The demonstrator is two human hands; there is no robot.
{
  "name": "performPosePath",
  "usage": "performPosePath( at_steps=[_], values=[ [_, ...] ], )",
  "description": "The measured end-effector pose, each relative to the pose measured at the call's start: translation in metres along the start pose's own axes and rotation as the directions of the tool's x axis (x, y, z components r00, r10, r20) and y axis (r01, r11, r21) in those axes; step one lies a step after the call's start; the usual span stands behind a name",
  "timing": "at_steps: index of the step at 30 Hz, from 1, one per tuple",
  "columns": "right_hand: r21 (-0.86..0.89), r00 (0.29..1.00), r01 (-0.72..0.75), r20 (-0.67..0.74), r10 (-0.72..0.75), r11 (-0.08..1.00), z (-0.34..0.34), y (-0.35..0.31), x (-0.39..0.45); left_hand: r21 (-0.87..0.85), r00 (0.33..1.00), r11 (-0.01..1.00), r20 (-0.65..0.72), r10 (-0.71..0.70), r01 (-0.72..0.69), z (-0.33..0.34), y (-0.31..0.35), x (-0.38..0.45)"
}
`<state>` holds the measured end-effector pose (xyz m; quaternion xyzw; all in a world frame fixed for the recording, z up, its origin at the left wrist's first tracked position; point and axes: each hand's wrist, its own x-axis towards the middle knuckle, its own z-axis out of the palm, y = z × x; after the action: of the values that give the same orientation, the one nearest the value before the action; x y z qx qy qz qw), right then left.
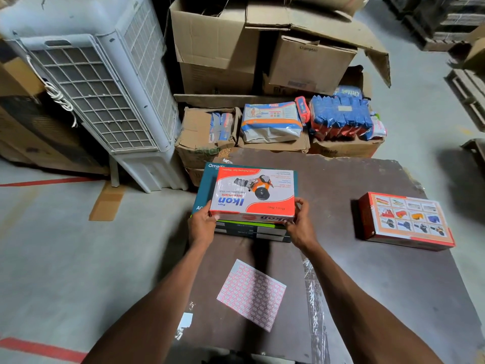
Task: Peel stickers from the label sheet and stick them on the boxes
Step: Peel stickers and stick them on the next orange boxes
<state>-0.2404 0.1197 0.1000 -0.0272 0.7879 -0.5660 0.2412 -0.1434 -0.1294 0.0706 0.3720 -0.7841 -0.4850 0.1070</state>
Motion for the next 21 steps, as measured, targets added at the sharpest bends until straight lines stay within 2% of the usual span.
performPosePath(
  at_steps=[5,8,10,12,14,16,17,19,21],
  values=[
    [-0.01,1.0,0.007,0.014,-0.007,1.0,0.0,0.008,0.002,-0.021,0.997,0.999,0.061,-0.043,0.045,0.003,-0.005,0.003],
    [0.026,1.0,0.02,0.016,-0.021,0.999,-0.002,0.009,-0.003,-0.09,0.993,0.993,0.094,-0.067,0.076,0.003,-0.017,0.005],
    [0.073,0.999,0.037,-0.04,-0.034,0.997,-0.003,0.012,-0.012,-0.169,0.999,0.985,-0.024,-0.049,0.044,0.001,-0.022,-0.002],
    [0.047,0.98,0.014,-0.2,-0.005,0.999,-0.002,0.024,-0.027,-0.202,0.972,0.978,-0.236,-0.006,-0.043,-0.001,-0.03,-0.022],
    [0.01,0.924,-0.017,-0.381,0.02,1.0,0.002,0.046,-0.047,-0.189,0.945,0.98,-0.328,-0.001,-0.064,0.003,-0.046,-0.052],
    [-0.031,0.891,-0.072,-0.451,0.05,0.997,0.009,0.074,-0.067,-0.116,0.973,0.993,-0.23,-0.023,-0.004,0.016,-0.077,-0.077],
    [-0.067,0.901,-0.128,-0.425,0.087,0.99,0.013,0.086,-0.076,-0.073,0.988,0.996,-0.139,-0.068,0.058,0.024,-0.095,-0.086],
    [-0.128,0.941,-0.258,-0.256,0.22,0.958,0.023,0.114,-0.086,0.019,0.973,0.974,0.052,-0.225,0.224,0.039,-0.131,-0.098],
    [-0.266,0.948,-0.318,-0.061,0.313,0.91,0.032,0.142,-0.092,0.123,0.935,0.942,0.138,-0.328,0.312,0.05,-0.158,-0.107]
  ],
)
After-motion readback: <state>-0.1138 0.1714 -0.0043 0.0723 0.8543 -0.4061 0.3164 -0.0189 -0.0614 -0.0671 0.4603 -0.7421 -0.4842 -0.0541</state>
